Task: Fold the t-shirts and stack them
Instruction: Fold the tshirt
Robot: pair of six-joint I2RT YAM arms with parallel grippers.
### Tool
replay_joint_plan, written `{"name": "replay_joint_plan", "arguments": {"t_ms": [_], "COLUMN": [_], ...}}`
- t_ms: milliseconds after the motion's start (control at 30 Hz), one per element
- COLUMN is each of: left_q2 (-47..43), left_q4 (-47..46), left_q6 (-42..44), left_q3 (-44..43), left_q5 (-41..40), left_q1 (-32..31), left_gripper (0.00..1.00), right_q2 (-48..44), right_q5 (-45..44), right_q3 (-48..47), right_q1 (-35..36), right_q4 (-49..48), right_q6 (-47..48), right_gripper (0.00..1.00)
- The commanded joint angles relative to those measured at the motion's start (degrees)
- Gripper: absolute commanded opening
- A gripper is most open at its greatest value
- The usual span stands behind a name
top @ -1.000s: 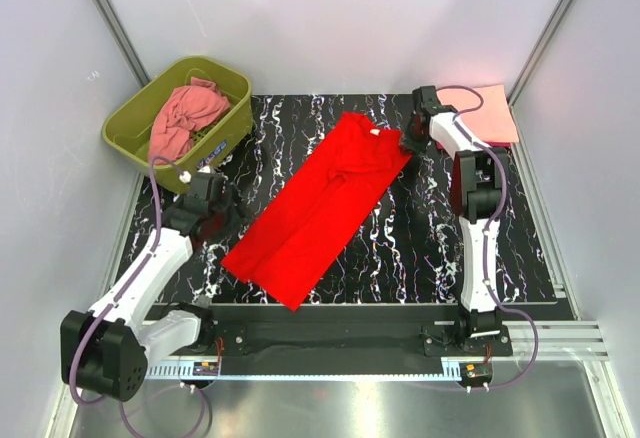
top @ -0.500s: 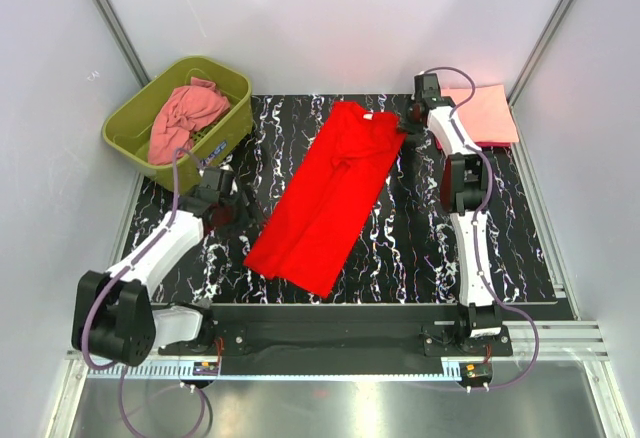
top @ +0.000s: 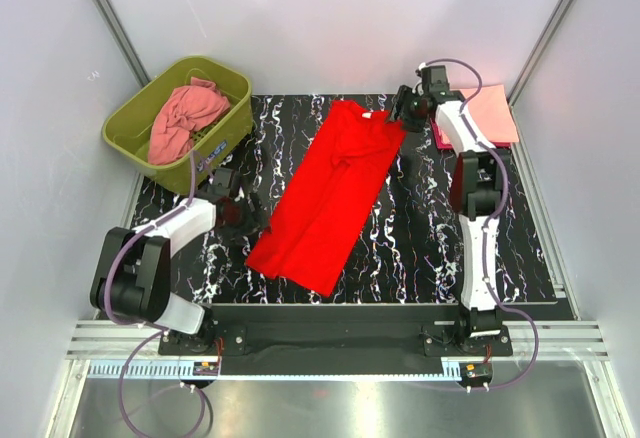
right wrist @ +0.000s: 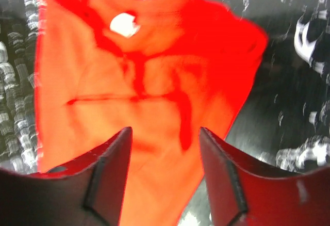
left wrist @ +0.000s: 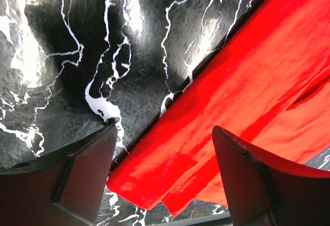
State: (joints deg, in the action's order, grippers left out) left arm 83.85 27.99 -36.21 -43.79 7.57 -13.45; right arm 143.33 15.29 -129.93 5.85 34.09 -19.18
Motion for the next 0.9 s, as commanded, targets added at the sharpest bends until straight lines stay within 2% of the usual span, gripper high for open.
{"name": "replay_joint_plan", "arguments": {"t_ms": [0,67,200,267,333,433,700,833,867], "left_q2": [2.62,4.20,4.39,3.52,2.81,1.93,0.35,-1.76,-2.72], "left_q4": [-2.94,-3.81,-5.66,-6.45,-6.54,-6.11,-6.28,-8.29,-8.74], "left_q6": [0.52,0.79,0.26,0.00,-0.09,-0.27,-1.06,-3.43,-4.04], "left_q3": [0.81,1.16,3.09,3.97,4.68,5.03,7.40,10.12,11.17], "left_q5": [-2.21,-2.21,-0.28,0.33,0.51,0.16,-0.10,1.12,2.26], "left_q1": [0.09,0.09,-0.08,-0.08,-0.08,-0.26,-0.61,-1.05,-1.83], "left_gripper": [0.80,0.75,0.63,0.50,0.43,0.37,0.24,0.19,0.18], "right_q2": [-11.22,-12.45,-16.58,-17.73,-17.56,-16.68,-8.95,-5.96,-4.56], "right_q5": [3.78,4.40,4.49,4.83,5.63,5.02,5.72,3.53,3.17], "right_q3": [5.02,8.36,17.32,21.72,24.62,27.26,24.73,19.64,18.49], "right_q1": [-0.13,-0.13,-0.13,-0.13,-0.13,-0.13,-0.22,-0.40,-0.40], "right_q4": [-1.57,0.27,-1.47,-2.71,-2.97,-2.88,-3.42,-1.13,-0.69], "right_q6": [-3.49,-4.81,-6.48,-7.62,-8.67,-9.03,-8.42,-6.67,-6.23], "right_gripper": [0.64,0.66,0.60,0.54,0.52,0.53,0.52,0.40,0.31]}}
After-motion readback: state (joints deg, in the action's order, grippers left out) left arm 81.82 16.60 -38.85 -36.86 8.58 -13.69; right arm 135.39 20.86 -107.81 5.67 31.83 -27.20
